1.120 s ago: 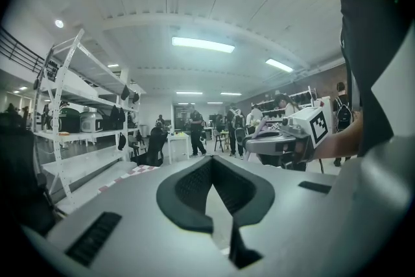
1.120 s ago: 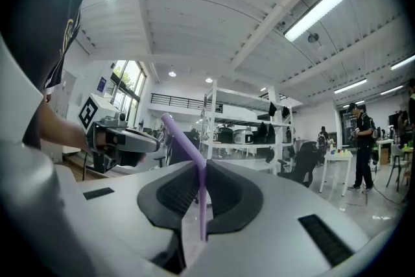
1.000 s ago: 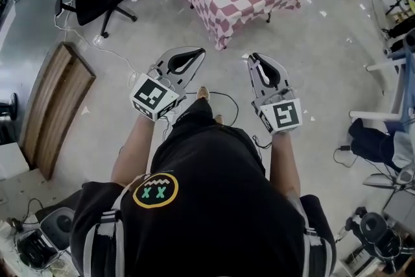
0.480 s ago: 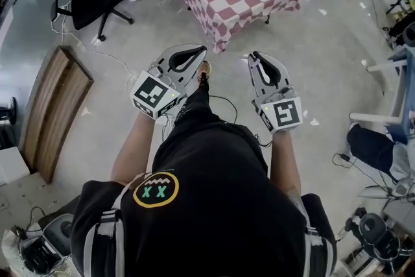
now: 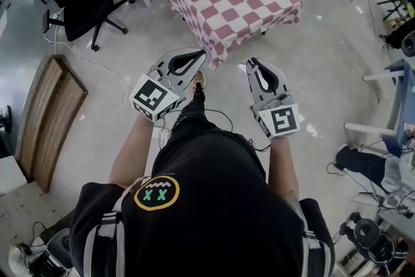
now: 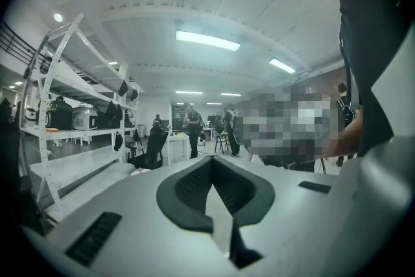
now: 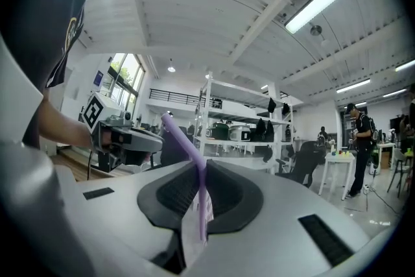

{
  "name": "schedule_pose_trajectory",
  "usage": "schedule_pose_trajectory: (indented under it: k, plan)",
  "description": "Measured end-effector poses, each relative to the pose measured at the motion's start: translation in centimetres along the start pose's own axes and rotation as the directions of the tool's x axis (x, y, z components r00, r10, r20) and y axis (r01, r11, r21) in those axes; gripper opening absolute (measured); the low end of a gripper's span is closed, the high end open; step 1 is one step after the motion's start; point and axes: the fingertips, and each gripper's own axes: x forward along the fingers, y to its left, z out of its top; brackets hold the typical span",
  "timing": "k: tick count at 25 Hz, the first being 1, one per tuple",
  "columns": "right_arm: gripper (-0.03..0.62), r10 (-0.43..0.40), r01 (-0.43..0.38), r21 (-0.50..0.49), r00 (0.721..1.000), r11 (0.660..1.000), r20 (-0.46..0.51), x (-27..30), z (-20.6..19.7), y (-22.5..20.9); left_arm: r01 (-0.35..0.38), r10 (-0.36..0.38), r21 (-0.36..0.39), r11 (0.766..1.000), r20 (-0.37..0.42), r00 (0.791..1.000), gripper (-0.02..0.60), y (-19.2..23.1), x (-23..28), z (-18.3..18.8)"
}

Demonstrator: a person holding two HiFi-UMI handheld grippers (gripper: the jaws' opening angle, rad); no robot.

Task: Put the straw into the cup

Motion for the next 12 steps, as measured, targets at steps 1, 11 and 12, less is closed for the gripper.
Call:
schedule_pose_trajectory:
  k: [1, 11, 12]
  plan:
    - [0.054, 0.001, -0.001, 0.000, 1.000, 1.000, -0.005, 0.9, -0.1, -0.5, 0.001, -0.001, -0.004, 1.000, 0.000, 1.000, 0.014, 0.8, 0.4, -0.1]
    - [0.054, -0.021, 0.023, 0.020, 0.998, 1.000, -0.067, 10.3, -1.7, -7.4, 0.037, -0.038, -0.059, 0.998, -0.019, 0.999, 0.014, 10.7, 7.2, -1.5]
    - [0.054, -0.023, 0.024, 0.019, 0.997, 1.000, -0.067, 11.5, -1.6, -8.1, 0.040, -0.041, -0.063, 0.997, -0.015, 0.999, 0.014, 12.0, 7.8, -1.4]
